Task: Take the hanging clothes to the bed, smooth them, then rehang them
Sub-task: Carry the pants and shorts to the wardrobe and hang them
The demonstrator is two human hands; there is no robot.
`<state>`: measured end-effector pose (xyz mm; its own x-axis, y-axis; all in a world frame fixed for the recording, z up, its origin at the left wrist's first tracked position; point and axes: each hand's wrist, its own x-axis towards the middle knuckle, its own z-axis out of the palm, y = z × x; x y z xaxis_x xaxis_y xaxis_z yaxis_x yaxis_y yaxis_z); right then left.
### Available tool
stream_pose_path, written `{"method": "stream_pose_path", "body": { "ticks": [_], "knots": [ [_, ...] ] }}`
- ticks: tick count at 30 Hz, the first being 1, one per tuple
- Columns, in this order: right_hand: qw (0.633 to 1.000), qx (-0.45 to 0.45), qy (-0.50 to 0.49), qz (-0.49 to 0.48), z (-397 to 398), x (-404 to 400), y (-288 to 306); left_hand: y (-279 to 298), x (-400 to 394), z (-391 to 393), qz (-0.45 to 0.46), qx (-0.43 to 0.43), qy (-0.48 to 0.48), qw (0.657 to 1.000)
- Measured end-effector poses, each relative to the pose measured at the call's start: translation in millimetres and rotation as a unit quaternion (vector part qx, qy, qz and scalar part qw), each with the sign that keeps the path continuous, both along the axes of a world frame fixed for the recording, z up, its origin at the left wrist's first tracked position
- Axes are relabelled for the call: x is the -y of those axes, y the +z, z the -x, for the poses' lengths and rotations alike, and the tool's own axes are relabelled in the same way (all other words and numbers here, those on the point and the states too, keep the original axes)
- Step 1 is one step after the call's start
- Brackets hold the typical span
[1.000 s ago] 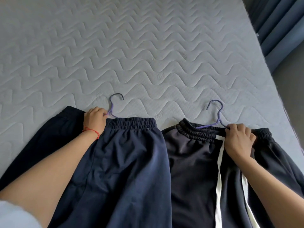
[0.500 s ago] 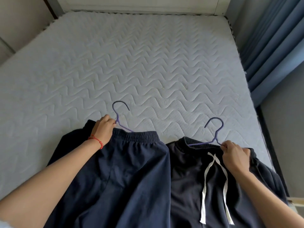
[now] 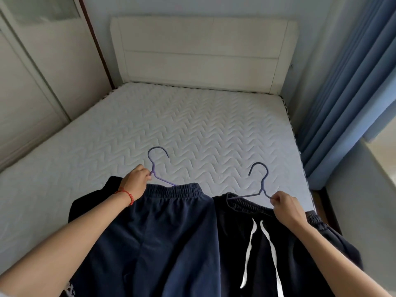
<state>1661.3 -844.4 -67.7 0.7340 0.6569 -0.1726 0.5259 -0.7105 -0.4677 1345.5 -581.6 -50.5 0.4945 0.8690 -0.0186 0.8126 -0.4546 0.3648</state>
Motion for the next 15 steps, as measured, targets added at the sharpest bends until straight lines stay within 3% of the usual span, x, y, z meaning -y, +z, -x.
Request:
{"method": "stream_pose_path", "body": {
  "ticks": [8,15],
  "knots": [
    [0.997,-0.052,0.014,-0.048,48.1,-6.8,115.7,113.3,25.9,48.4,0.032,0.067,0.07,0.995],
    [0.963,-0.265,0.053,-0.001,118.0,-1.4,167.2,157.4,86.5,111.5,0.056,0.097,0.137,0.984]
  ]
}}
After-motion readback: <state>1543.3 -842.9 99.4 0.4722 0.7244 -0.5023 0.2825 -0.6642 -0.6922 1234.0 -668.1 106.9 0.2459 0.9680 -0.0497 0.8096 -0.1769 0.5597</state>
